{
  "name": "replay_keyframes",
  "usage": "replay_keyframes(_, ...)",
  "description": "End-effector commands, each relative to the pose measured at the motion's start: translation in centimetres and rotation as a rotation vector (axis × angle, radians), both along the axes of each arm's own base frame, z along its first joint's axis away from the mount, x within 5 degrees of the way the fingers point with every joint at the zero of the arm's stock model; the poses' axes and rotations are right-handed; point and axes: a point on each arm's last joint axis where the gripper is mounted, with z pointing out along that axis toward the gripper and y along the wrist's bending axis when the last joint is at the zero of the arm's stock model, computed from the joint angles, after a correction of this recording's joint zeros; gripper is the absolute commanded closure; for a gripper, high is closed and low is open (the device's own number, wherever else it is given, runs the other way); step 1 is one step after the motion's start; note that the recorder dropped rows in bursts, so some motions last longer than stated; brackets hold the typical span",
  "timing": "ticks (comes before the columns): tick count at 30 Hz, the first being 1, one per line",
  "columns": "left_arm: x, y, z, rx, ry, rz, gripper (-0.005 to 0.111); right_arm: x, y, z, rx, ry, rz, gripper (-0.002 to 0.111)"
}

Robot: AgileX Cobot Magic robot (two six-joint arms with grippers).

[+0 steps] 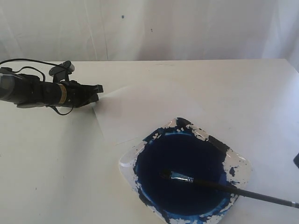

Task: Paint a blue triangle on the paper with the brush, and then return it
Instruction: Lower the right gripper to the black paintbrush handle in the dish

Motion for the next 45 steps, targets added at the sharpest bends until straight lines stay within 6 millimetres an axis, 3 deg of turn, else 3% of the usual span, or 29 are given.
replay_keyframes(1,0.0,-0.1,-0.1,0.013,-0.001,-0.004,0.107,1.6,0.9,-0.1,-0.027,0.211,0.098,0.04)
replay_keyframes(6,0.0,-0.1,-0.1,0.013,-0.001,-0.004,0.107,3.4,2.1,-1.2,0.132,0.46,0.097,0.04)
replay_keyframes(14,0.0,-0.1,-0.1,0.013,-0.001,-0.004,0.107,4.6,3.1,-2.2,0.23,0.608,0.115,0.04)
replay_keyframes(21,0.0,-0.1,-0.1,0.01,0.0,-0.002,0.107,4.5,2.8,-2.6,0.198,0.602,0.104,0.044)
replay_keyframes(29,0.0,-0.1,-0.1,0.01,0.0,-0.002,0.107,3.5,2.1,-4.5,0.187,0.6,0.019,0.046)
replay_keyframes(38,0.0,-0.1,-0.1,0.01,0.0,-0.002,0.107,4.6,1.3,-4.3,0.171,0.471,-0.088,0.046)
replay_keyframes(45,0.0,-0.1,-0.1,0.009,0.0,0.0,0.107,3.9,1.2,-5.0,0.223,0.515,-0.144,0.046)
